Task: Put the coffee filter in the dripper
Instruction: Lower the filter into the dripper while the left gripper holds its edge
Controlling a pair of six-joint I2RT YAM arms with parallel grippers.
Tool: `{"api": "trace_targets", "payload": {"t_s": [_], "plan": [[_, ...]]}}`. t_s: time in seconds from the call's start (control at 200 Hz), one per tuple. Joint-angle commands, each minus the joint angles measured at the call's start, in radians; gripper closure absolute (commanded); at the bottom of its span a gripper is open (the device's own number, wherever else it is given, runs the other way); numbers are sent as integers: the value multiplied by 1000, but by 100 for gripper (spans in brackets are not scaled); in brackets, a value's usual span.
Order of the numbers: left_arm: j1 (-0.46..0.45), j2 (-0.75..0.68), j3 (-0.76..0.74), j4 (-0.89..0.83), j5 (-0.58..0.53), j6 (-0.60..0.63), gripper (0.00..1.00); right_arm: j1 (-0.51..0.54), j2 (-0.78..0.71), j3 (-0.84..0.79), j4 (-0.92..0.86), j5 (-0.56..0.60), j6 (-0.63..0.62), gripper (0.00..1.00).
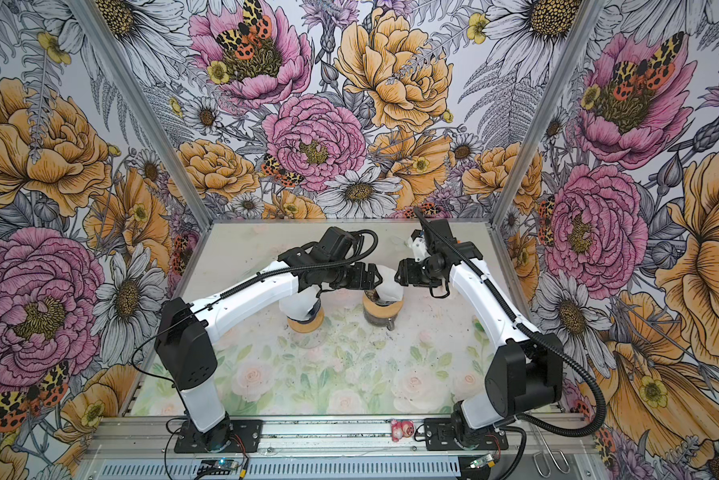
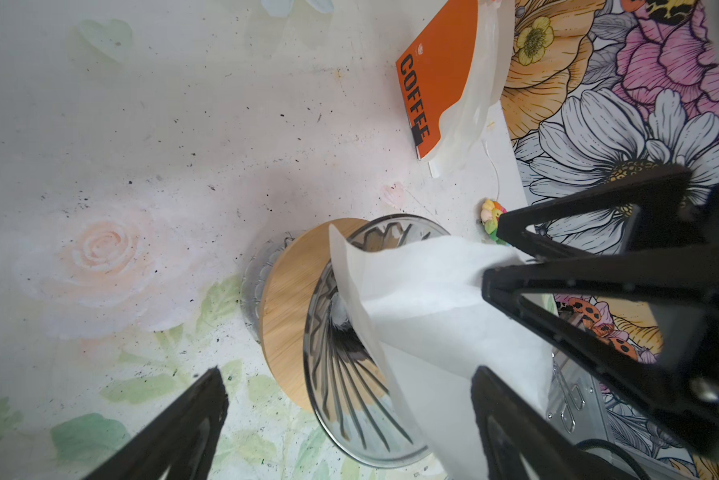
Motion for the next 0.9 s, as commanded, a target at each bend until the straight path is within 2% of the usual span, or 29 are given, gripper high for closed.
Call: {"api": "trace_targets", "payload": {"t_s": [0.0,0.23,0.48,0.896], "plan": [[13,39,5,-23,-7,-26,9,24,19,7,21,-5,0,38],[21,39,-7,-23,-13,-8,12,91,47,7,23,100,34,38],[25,58,-2,-24,-10,7,22,111,64,1,20,219,84,38],[33,91,11,-37,-9,7,27,116,101,2,21,237,104,38]]}}
